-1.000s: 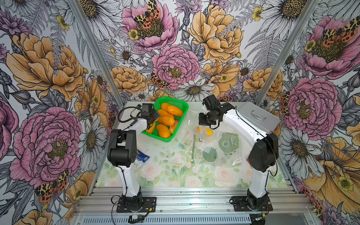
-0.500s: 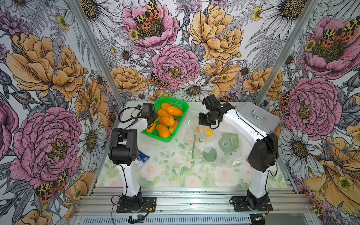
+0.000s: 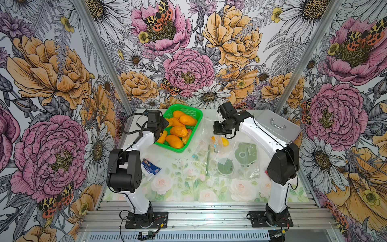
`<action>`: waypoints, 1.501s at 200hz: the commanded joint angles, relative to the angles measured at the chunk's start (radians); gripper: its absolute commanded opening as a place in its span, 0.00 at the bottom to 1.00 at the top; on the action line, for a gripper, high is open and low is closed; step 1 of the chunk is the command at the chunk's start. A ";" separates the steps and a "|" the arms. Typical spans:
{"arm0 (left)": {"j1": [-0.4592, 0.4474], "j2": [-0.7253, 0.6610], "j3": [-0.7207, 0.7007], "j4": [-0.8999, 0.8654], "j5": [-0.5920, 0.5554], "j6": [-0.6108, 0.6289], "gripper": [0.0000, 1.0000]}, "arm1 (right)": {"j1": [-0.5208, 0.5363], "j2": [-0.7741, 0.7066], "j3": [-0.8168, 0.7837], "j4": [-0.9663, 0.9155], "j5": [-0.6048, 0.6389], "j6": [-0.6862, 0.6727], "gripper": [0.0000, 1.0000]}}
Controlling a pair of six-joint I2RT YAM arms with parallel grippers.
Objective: Place the mango in a zip-top bag and seal the zipper
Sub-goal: Pick up the mango from the basket, then place the mango in the zipper food storage bag.
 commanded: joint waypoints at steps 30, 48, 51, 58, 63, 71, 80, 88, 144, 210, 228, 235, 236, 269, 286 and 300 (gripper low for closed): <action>-0.084 -0.214 -0.108 0.093 0.118 0.051 0.23 | -0.006 -0.023 0.024 0.018 0.020 -0.005 0.00; -0.137 -0.278 -0.140 0.125 0.149 0.052 0.23 | -0.009 -0.030 0.020 0.019 0.030 -0.009 0.00; -0.147 -0.286 -0.143 0.129 0.153 0.055 0.23 | -0.010 -0.029 0.020 0.019 0.030 -0.009 0.00; -0.173 -0.307 -0.147 0.135 0.159 0.064 0.23 | -0.010 -0.029 0.019 0.019 0.033 -0.009 0.00; -0.192 -0.319 -0.151 0.136 0.160 0.072 0.23 | -0.010 -0.030 0.019 0.019 0.033 -0.009 0.00; -0.223 -0.341 -0.153 0.137 0.159 0.083 0.23 | -0.011 -0.029 0.020 0.019 0.034 -0.009 0.00; -0.254 -0.363 -0.153 0.137 0.159 0.094 0.23 | -0.012 -0.028 0.021 0.019 0.032 -0.007 0.00; -0.281 -0.380 -0.153 0.137 0.160 0.104 0.23 | -0.011 -0.028 0.023 0.019 0.029 -0.008 0.00; -0.426 -0.385 -0.128 0.137 0.163 0.116 0.22 | -0.011 -0.028 0.031 0.022 0.017 0.001 0.00; -0.493 -0.251 -0.090 0.132 0.142 0.139 0.21 | -0.012 -0.036 0.028 0.022 0.006 0.001 0.00; -0.500 -0.220 -0.082 0.126 0.132 0.140 0.21 | -0.011 -0.038 0.025 0.022 0.006 0.002 0.00; -0.502 -0.210 -0.081 0.123 0.126 0.143 0.21 | -0.012 -0.039 0.024 0.021 0.007 0.002 0.00; -0.503 -0.208 -0.080 0.123 0.124 0.144 0.21 | -0.011 -0.040 0.024 0.021 0.007 0.002 0.00; -0.508 -0.161 -0.054 0.107 0.103 0.153 0.21 | -0.010 -0.040 0.022 0.023 0.004 0.002 0.00; -0.513 -0.130 -0.029 0.107 0.106 0.159 0.21 | -0.008 -0.038 0.019 0.026 0.001 0.006 0.00; -0.518 -0.099 -0.003 0.107 0.109 0.164 0.21 | -0.005 -0.040 0.004 0.043 -0.010 0.015 0.00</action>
